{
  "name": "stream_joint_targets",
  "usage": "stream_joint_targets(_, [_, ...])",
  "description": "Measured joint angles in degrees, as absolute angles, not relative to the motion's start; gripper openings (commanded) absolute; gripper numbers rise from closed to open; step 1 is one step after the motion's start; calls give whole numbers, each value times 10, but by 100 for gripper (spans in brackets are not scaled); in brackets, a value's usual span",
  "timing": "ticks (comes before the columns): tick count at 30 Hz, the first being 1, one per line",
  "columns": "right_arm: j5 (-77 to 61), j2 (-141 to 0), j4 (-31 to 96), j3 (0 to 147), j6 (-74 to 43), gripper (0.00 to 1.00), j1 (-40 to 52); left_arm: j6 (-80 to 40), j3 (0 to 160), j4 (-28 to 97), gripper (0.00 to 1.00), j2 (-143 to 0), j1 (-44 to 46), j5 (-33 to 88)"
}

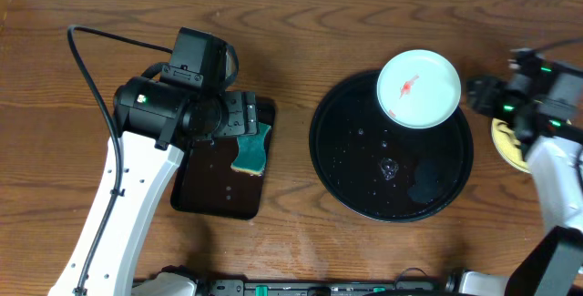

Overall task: Clean dirty plates on tray and stack at the side
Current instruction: 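Set the yellow plate onto the cleaned pale green plate at right, then grasp the stained pale green plate rim and slide it to tray center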

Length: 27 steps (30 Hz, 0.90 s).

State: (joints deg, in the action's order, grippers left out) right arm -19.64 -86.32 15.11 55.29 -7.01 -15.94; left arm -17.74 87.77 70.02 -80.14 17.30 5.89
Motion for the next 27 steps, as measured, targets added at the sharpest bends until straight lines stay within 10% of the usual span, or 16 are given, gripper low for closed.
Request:
stream_joint_targets(8, [-63, -971, 49, 553, 4, 53, -96, -177, 878, 700, 85, -801, 173, 59])
stream_joint_targets(17, [-46, -1058, 0, 553, 25, 1, -96, -177, 878, 700, 85, -801, 173, 59])
stream_joint_targets(27, [-64, -1028, 75, 554, 3, 1, -96, -177, 878, 700, 85, -801, 173, 59])
